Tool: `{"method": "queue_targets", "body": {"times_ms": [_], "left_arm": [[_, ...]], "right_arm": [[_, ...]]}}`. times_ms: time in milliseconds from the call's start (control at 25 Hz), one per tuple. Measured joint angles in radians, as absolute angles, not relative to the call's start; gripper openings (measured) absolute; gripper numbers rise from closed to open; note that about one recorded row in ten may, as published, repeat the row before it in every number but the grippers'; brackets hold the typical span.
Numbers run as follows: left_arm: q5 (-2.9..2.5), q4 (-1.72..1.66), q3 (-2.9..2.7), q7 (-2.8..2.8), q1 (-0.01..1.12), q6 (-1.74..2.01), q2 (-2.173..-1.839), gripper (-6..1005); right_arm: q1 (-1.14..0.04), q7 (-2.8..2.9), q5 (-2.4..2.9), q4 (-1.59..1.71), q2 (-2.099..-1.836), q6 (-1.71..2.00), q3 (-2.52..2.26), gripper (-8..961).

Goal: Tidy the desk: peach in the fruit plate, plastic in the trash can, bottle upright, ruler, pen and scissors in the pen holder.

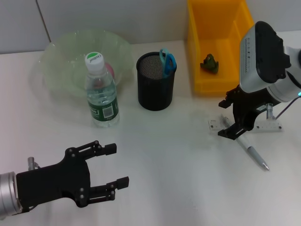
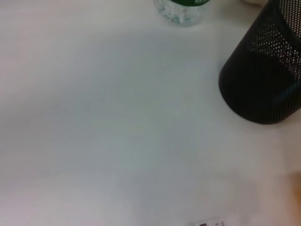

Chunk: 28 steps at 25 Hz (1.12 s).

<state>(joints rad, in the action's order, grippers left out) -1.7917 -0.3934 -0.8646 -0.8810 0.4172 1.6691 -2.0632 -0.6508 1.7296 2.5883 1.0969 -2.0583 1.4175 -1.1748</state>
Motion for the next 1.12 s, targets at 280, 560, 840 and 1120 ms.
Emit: {"method": "queue_targets", "body": {"times_ms": [280,560,840,1120], "left_arm": [[-1.792,-0.393,-0.863,-0.882,0.416,1.669,-2.063,799],[-1.792,-0.393,-0.864,-0.889,0.416,1.669,-2.063,800],[-1.792,-0.397,-0.864,-0.893,0.416,1.669,-2.063,799],[-1.791,-0.398,-0.866,-0.894,0.416,1.670,-2.063,800]], "right_arm": [[-0.657,1.698,2.601,1.080,-2.059,1.403,-1.179,806],[-0.673,1.681,2.602,1.043,-2.063,1.381,-1.181,802],[-0.686,1.677,2.608,1.005,-2.065,1.353,-1.181,797],[-0.695,1.677,2.608,0.974,-2.065,1.339,-1.181,793]]}}
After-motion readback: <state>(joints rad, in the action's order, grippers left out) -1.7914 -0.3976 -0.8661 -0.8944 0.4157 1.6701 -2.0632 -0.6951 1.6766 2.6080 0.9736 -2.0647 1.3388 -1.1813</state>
